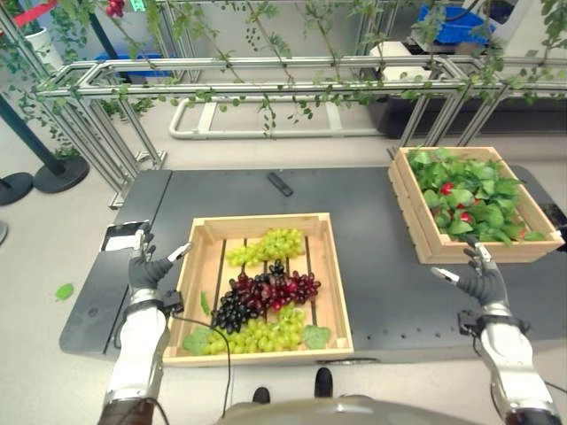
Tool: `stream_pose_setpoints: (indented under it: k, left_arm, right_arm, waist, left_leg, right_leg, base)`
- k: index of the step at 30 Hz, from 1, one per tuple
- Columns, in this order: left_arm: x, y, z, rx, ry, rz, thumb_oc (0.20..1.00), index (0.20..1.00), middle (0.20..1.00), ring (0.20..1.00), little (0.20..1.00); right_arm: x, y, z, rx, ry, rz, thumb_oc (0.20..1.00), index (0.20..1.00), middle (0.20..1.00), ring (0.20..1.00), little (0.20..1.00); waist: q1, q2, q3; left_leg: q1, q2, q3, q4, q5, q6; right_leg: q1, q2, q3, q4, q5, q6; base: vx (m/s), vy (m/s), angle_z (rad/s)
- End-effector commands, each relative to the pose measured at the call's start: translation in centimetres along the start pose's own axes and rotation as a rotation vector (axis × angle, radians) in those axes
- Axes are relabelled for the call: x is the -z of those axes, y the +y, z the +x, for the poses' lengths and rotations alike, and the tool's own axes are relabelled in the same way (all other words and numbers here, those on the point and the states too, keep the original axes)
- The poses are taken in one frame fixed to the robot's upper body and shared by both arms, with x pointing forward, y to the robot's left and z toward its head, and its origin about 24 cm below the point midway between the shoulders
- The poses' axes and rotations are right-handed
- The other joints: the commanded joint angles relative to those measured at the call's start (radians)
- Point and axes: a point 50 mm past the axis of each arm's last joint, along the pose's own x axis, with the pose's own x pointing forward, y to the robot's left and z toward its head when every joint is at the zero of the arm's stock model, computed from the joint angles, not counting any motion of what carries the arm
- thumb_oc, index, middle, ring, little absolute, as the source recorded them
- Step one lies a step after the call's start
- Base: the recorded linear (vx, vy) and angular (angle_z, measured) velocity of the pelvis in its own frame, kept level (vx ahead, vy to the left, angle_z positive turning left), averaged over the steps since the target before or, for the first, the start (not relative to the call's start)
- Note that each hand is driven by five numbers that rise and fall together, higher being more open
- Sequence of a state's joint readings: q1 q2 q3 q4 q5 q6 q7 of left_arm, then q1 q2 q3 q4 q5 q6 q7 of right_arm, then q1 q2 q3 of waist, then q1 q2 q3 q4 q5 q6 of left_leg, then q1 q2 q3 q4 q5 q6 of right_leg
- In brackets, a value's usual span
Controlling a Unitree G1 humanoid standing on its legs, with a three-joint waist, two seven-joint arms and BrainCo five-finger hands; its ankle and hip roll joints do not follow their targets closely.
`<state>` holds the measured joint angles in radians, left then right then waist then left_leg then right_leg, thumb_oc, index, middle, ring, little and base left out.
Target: Pick up the fruits from the basket on one side to the basket on the other side
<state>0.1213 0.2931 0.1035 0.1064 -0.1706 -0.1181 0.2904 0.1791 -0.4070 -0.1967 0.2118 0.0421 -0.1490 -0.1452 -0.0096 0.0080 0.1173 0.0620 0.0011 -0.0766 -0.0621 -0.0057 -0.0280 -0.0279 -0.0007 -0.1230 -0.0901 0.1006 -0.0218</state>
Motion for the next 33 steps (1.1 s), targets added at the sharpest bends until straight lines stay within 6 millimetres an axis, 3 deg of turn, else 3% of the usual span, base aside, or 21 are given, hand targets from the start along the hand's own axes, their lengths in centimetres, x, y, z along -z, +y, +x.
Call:
stream_pose_setpoints:
  k: [1,6,12,23,33]
  left_arm:
    - [-2.3,0.4,1.3,0.013,-0.125,0.028,1.000,1.000,1.000,1.000,1.000]
    - [-2.0,0.8,1.1,-0.006,-0.113,0.031,1.000,1.000,1.000,1.000,1.000]
    - [-1.6,1.1,0.7,-0.013,-0.099,0.036,1.000,1.000,1.000,1.000,1.000]
    - [-1.0,1.5,0.2,-0.015,-0.070,0.037,1.000,1.000,1.000,1.000,1.000]
    - [-0.8,1.8,0.4,-0.026,-0.062,0.059,1.000,1.000,1.000,1.000,1.000]
  right_arm:
    - [-2.2,-1.5,0.8,0.056,-0.120,0.008,1.000,1.000,1.000,1.000,1.000]
    - [-2.1,-1.0,0.9,0.030,-0.115,0.003,1.000,1.000,1.000,1.000,1.000]
    - [-1.6,-0.9,0.8,0.028,-0.095,0.000,1.000,1.000,1.000,1.000,1.000]
    - [-1.1,-1.4,0.6,0.048,-0.072,-0.023,1.000,1.000,1.000,1.000,1.000]
    - [-2.1,-1.7,1.2,0.051,-0.109,-0.042,1.000,1.000,1.000,1.000,1.000]
  waist:
    - [-0.004,-0.042,-0.028]
    - [0.009,-0.047,-0.033]
    - [0.016,-0.049,-0.055]
    - [0.023,-0.043,-0.064]
    - [0.027,-0.051,-0.067]
  left_leg:
    - [0.002,-0.052,0.047,0.014,0.003,0.022]
    - [0.020,-0.063,0.015,0.024,-0.014,0.030]
    - [0.033,-0.056,0.014,-0.011,0.004,0.032]
    - [0.061,-0.058,0.013,-0.025,-0.010,0.033]
    - [0.070,-0.051,0.017,-0.025,-0.019,0.028]
  right_leg:
    - [0.052,-0.035,0.011,0.089,-0.075,0.100]
    - [0.071,-0.028,0.056,0.068,-0.070,0.095]
    - [0.079,-0.023,0.059,0.050,-0.060,0.097]
    - [0.122,-0.024,0.052,0.005,-0.058,0.102]
    - [0.135,-0.023,0.046,0.003,-0.061,0.105]
  base:
    - [0.06,-0.010,-0.07]
    - [0.05,-0.015,-0.09]
    - [0.01,-0.008,-0.05]
    - [0.01,0.000,0.00]
    - [0.00,0.000,0.00]
